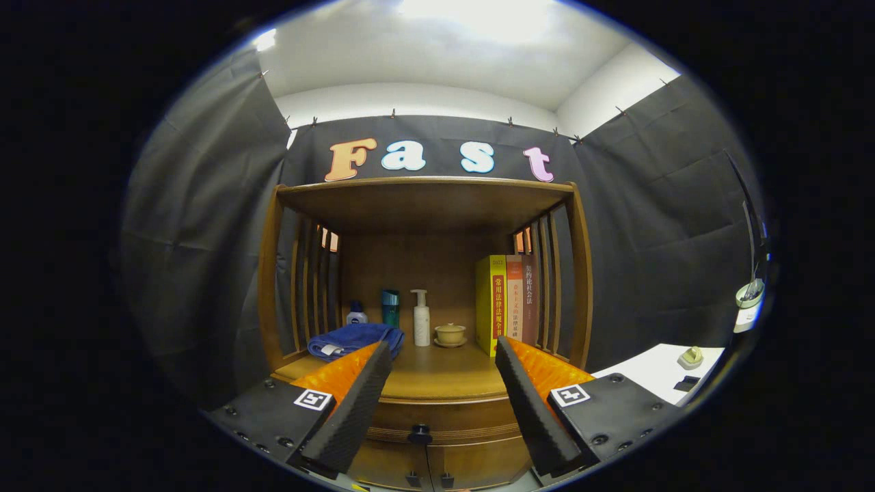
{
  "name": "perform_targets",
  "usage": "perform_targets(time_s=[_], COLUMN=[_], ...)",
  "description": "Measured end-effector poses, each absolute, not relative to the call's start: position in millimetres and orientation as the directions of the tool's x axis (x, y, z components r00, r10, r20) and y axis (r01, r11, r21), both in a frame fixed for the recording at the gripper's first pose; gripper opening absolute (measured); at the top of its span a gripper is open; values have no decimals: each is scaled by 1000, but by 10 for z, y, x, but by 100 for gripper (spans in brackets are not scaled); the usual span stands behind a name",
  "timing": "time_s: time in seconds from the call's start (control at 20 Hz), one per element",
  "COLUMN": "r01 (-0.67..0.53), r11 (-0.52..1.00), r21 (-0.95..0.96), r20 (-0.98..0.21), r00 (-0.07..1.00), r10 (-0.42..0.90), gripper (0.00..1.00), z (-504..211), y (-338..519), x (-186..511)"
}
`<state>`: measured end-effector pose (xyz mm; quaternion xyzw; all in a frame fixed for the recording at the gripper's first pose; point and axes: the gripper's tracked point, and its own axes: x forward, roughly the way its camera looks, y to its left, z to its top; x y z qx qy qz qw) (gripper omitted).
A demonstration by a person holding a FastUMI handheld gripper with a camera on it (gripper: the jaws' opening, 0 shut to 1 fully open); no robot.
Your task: Pull open the drawer, take out the items inside it, and place them on the countertop above the cabinet.
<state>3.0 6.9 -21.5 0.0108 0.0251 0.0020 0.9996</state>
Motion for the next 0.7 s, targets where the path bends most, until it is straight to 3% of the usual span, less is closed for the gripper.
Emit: perform_targets(time_s=[0.7], r01=[-1], r11=[1000], r21=[21], r20=[-59], r00=[998], r10=[2], gripper=[100], z=[-255], y=[75], x=[43])
